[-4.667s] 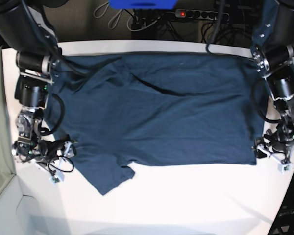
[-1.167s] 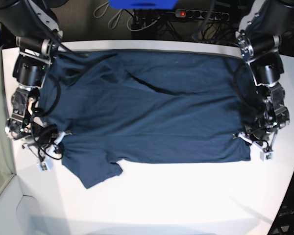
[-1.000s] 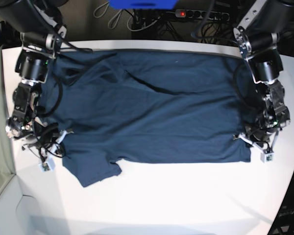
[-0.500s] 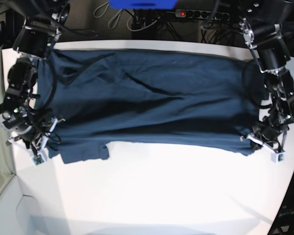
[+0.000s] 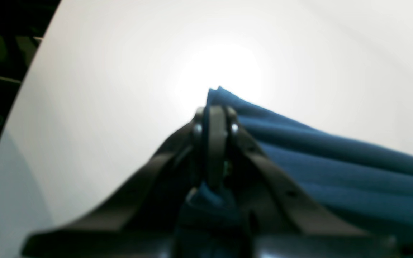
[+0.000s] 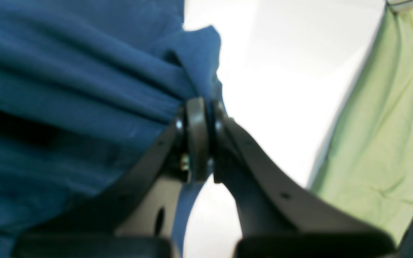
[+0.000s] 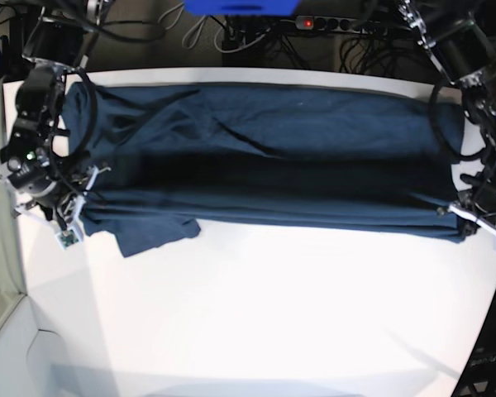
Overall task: Layout the t-shirt on the table in an organized manner, then fold the t-shirt properly
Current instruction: 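Lift the grasped side edges with both grippers and fold toward the collar edge, then lay the folded edge down and regrasp the sleeve end with the right gripper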
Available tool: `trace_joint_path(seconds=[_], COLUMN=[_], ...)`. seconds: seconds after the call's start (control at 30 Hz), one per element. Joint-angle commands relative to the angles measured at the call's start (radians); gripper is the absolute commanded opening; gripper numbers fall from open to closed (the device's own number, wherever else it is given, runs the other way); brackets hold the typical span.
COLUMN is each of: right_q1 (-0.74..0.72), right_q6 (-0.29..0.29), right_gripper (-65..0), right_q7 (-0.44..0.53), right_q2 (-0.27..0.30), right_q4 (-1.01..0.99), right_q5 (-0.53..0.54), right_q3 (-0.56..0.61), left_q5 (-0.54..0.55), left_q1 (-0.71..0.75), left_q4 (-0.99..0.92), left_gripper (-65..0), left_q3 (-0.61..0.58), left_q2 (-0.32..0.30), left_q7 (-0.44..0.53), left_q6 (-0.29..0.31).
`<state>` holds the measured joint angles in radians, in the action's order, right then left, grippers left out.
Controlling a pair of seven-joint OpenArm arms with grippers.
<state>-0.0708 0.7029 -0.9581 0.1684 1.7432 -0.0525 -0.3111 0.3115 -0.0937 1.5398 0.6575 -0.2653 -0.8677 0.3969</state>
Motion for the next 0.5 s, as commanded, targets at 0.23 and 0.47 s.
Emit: trace_joint_path(seconds=[0.23,0.47], right_q1=[0.102,0.2], right_q6=[-0.005,-0.005], right_gripper=[-65.0,-65.0], right_q7=[0.006,0.006], right_q2=[0.01,0.003], right_q4=[0.185,0.219], right_q5=[-0.01,-0.014], right_q3=[0.017,0.026], left_q5=[0.004,0.067], left_q1=[0.078,0.16], left_q4=[0.112,0.192], left_gripper=[-64.8,-64.8], left_q3=[0.009,0.018], left_q2=[0.011,0.011], left_q7=[0.023,0.003], left_q6=[-0.005,-0.005])
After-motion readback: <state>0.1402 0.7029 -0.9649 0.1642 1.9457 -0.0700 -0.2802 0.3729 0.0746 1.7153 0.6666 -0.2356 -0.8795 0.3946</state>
